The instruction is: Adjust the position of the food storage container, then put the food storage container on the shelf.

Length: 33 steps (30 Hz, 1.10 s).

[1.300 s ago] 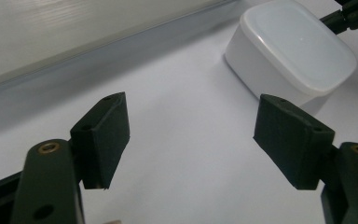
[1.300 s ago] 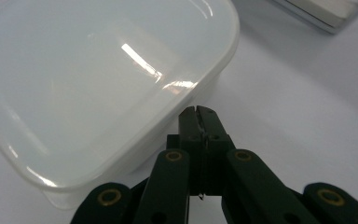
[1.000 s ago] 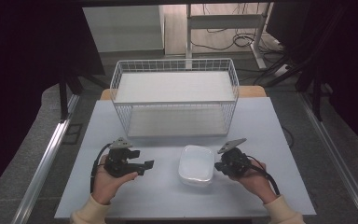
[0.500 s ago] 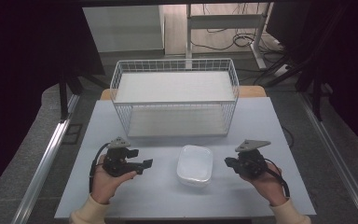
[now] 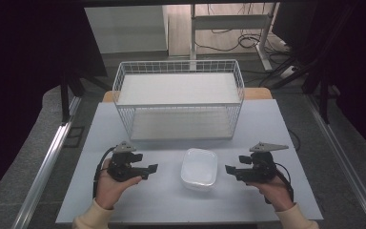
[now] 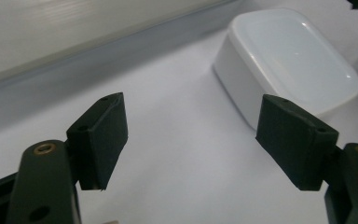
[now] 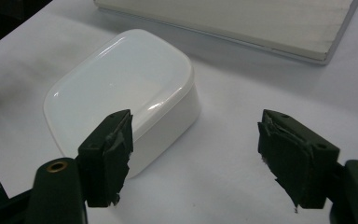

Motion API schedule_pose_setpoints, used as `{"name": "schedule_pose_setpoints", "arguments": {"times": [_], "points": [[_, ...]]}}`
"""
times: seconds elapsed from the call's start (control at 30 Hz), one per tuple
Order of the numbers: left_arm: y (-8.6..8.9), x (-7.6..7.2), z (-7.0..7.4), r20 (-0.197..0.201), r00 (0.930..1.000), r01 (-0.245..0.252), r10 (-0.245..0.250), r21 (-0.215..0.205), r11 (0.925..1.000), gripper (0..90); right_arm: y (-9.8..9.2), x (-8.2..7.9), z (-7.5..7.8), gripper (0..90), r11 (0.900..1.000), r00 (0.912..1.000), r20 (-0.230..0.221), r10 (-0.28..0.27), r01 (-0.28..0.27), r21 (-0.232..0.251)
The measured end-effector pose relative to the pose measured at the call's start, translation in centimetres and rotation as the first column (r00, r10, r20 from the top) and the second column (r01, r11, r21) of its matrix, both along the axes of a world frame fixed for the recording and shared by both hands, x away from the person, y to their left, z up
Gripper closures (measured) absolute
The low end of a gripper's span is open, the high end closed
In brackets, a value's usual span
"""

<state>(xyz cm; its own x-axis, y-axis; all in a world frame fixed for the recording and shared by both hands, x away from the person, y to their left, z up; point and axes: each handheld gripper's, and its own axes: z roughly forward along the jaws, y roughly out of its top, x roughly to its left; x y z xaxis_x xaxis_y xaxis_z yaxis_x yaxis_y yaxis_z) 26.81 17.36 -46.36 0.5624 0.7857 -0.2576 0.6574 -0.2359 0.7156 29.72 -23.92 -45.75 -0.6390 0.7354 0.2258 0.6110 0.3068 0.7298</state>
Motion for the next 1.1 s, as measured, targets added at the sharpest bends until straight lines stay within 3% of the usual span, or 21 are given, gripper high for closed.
{"name": "schedule_pose_setpoints", "arguments": {"times": [0.13, 0.3, 0.5, 0.53, 0.57, 0.7, 0.87, 1.03, 1.1], "points": [[-0.1, 0.0, 0.3, 0.006, 1.0, -0.004, 0.004, -0.01, 0.9999, 24.3, 0.2, 0.1, -0.3, 23.0, 1.0, 0.9996, -0.025, -0.016, 0.016, 0.02], [0.0, 0.4, 0.0, -0.017, 0.9998, -0.008, 0.007, -0.037, 0.9993, 24.5, 0.6, 0.0, -0.3, 22.8, 0.999, 0.999, -0.044, -0.008, 0.01, 0.039], [-0.4, 1.0, 0.5, -0.024, 0.9997, -0.006, 0.005, -0.069, 0.9976, 25.0, 1.2, 0.0, -0.4, 23.4, 0.996, 0.9951, -0.089, -0.042, 0.05, 0.081], [-1.2, 1.2, 0.5, -0.016, 0.9999, 0.003, -0.004, -0.043, 0.9991, 25.4, 1.6, 0.2, -0.4, 23.6, 0.997, 0.9954, -0.089, -0.035, 0.041, 0.064], [-1.2, 1.2, 0.5, -0.016, 0.9999, 0.003, -0.004, -0.043, 0.9991, 25.4, 1.6, 0.2, -0.4, 23.6, 0.997, 0.9954, -0.089, -0.035, 0.041, 0.064], [-2.5, 1.9, 0.3, -0.043, 0.9985, 0.031, -0.033, -0.051, 0.9982, 25.7, 2.1, 0.6, -0.1, 25.1, 0.994, 0.9945, -0.092, -0.05, 0.059, 0.09], [-3.8, 3.4, 0.2, -0.086, 0.9947, 0.048, -0.057, -0.102, 0.9937, 26.1, 2.5, 1.7, -0.1, 28.7, 0.99, 0.9914, -0.115, -0.063, 0.077, 0.117], [-4.8, 4.3, -0.4, -0.134, 0.9879, 0.056, -0.079, -0.164, 0.9849, 26.4, 2.7, 1.5, -0.7, 30.1, 0.991, 0.9881, -0.145, -0.049, 0.067, 0.119], [-5.1, 4.5, -0.6, -0.135, 0.9859, 0.076, -0.098, -0.16, 0.9842, 27.1, 2.9, 1.2, -0.9, 30.9, 0.991, 0.9874, -0.153, -0.04, 0.058, 0.117]]}}
